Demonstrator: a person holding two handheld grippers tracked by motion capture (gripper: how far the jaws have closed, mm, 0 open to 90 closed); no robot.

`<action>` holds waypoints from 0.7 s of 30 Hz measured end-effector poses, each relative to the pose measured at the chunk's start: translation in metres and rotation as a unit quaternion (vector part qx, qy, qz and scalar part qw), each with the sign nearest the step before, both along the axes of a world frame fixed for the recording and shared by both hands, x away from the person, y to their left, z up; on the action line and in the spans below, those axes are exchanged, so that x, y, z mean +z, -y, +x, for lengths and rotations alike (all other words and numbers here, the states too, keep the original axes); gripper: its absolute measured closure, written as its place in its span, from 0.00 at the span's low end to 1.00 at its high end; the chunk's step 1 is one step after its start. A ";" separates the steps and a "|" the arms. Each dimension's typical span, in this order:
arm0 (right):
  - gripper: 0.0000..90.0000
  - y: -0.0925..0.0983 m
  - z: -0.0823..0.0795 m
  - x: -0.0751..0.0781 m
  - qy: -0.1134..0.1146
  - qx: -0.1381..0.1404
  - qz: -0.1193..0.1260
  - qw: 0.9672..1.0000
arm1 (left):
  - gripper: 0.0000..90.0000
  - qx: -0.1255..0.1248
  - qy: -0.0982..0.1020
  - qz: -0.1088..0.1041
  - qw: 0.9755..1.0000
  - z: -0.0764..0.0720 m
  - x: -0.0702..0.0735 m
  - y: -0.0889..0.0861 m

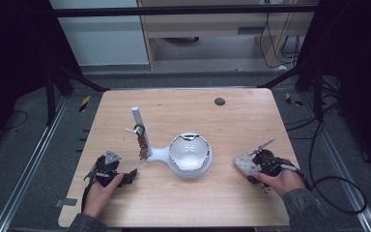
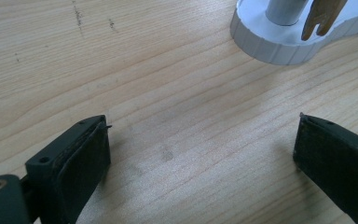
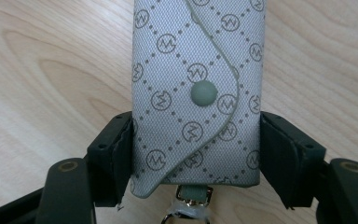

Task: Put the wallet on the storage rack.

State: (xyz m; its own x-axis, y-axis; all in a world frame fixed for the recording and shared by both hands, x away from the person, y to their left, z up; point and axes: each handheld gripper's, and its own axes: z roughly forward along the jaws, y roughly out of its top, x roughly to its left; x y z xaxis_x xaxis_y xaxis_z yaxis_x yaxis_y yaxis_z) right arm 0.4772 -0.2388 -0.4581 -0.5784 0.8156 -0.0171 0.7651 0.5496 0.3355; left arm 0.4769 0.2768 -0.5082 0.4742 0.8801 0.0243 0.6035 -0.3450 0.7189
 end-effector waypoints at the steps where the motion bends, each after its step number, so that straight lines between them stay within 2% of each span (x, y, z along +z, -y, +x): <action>1: 0.35 -0.001 -0.001 0.004 0.002 0.000 0.002 1.000 | 0.03 0.000 0.000 0.000 1.000 0.000 0.000 0.000; 17: 0.35 -0.024 -0.007 0.065 0.056 0.040 0.003 0.998 | 0.02 -0.001 -0.002 0.001 1.000 0.001 0.000 0.000; 21: 0.35 -0.034 -0.008 0.077 0.065 0.047 -0.005 0.997 | 0.01 -0.004 -0.004 0.001 1.000 0.001 0.000 0.000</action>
